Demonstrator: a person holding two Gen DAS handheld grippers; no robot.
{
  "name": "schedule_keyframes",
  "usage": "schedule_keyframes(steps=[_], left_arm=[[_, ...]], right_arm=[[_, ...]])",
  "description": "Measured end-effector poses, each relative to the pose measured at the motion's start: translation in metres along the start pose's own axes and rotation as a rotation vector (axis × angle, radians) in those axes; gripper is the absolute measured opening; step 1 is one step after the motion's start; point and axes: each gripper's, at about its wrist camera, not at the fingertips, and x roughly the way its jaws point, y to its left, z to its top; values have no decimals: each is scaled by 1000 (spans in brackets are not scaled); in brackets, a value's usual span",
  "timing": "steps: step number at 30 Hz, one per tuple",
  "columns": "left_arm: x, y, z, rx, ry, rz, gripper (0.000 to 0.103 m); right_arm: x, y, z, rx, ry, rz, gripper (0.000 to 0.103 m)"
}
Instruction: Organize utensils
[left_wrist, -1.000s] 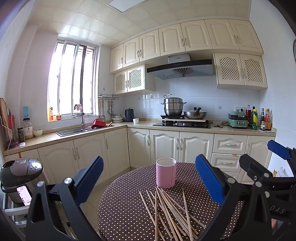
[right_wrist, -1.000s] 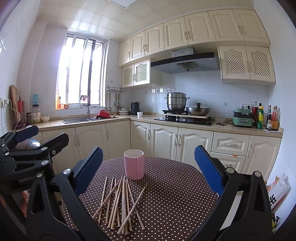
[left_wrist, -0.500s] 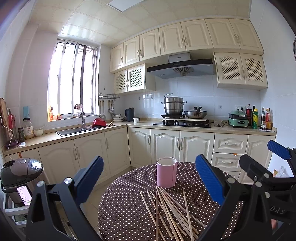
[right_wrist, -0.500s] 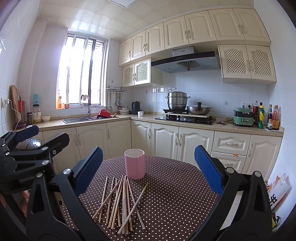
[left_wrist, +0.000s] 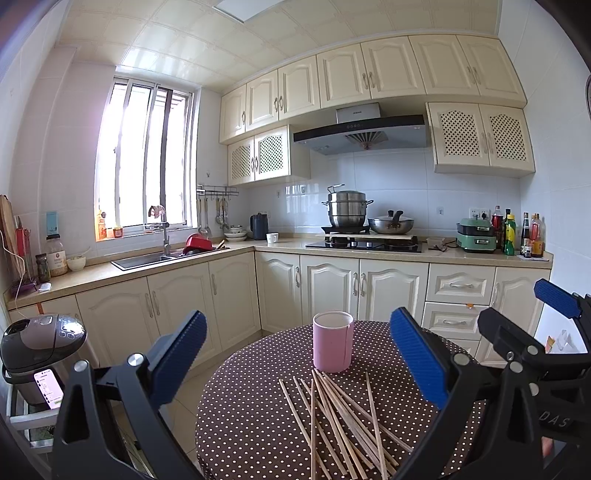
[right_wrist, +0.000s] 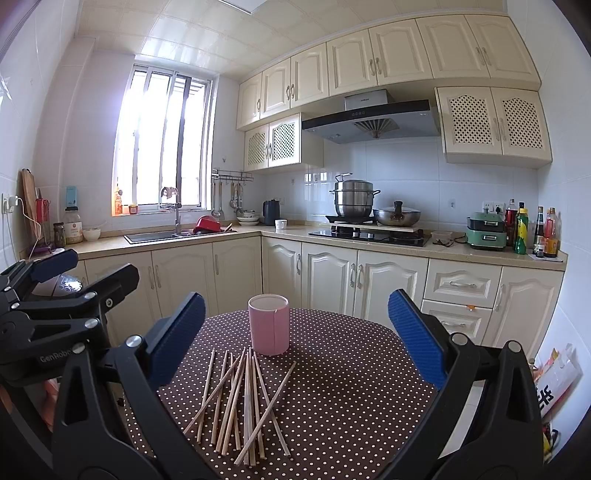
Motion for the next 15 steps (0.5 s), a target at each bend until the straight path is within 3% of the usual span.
schedule_keyframes(steps=[15], left_arm=[[6,0,1,1,16,1,98]], right_arm=[[7,1,1,1,15,2,97]])
